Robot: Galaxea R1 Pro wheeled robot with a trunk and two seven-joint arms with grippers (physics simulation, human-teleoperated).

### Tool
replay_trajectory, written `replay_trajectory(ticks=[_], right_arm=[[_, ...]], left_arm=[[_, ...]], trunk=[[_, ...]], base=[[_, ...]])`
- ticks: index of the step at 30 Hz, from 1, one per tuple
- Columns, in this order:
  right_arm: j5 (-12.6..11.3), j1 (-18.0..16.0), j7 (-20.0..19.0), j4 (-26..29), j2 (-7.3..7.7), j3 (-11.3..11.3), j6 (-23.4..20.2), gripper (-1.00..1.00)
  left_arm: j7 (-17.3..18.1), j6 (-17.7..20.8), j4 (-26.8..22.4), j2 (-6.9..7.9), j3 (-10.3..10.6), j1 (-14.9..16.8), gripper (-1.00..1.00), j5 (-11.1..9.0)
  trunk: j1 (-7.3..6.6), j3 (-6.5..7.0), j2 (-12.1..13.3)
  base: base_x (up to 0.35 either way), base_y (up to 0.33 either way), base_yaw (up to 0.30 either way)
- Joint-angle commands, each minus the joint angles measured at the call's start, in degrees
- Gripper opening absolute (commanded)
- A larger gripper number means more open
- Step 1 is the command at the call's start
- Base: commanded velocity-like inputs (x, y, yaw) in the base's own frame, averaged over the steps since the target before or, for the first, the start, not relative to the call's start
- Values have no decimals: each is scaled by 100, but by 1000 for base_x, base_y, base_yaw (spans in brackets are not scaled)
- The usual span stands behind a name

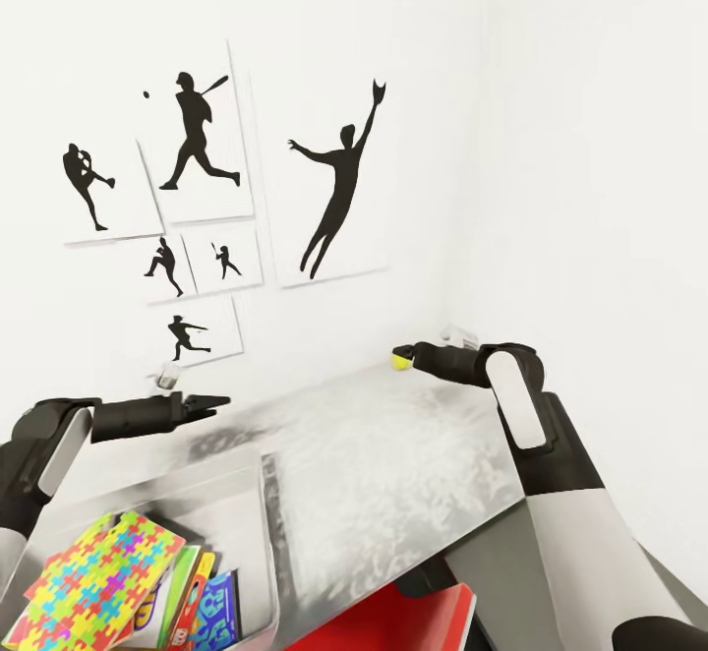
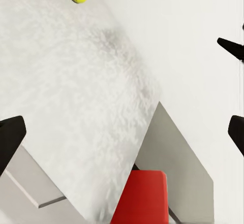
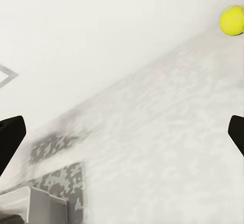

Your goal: Put all the toys in the child's room - the three board games (two on the bed and one on the table), the two jigsaw puzzles on the table, and the tennis ball on the table - inside the toy box on the table in the child's room.

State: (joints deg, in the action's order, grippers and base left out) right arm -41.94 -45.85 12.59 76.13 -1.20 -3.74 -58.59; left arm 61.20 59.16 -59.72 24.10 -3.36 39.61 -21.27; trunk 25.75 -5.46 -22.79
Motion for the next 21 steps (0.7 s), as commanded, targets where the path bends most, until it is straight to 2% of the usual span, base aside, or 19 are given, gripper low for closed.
replay_trajectory(ticks=[1,3,8,14,21], right_arm=[[-66,27,27,38,-34,-35,19,100],[-79,91,-38,102,-99,-33,85,100],[-219,252,-134,127,-248,8,118,100],[-86,446,-31,-35,-292,-2,112,100],[-63,672,-13,-197,-308,-4,111,100]], left_arm=[[54,54,0,-32,-7,-28,100,17],[98,45,1,-91,-10,-92,100,24],[94,-5,4,-109,-9,-170,100,62],[94,-2,4,-131,-7,-172,100,62],[94,-1,4,-142,-7,-173,100,64]], trunk=[[4,-13,-13],[4,-13,-13],[4,-13,-13],[4,-13,-13],[4,-13,-13]], base=[[0,0,0],[0,0,0],[0,0,0],[0,0,0],[0,0,0]])
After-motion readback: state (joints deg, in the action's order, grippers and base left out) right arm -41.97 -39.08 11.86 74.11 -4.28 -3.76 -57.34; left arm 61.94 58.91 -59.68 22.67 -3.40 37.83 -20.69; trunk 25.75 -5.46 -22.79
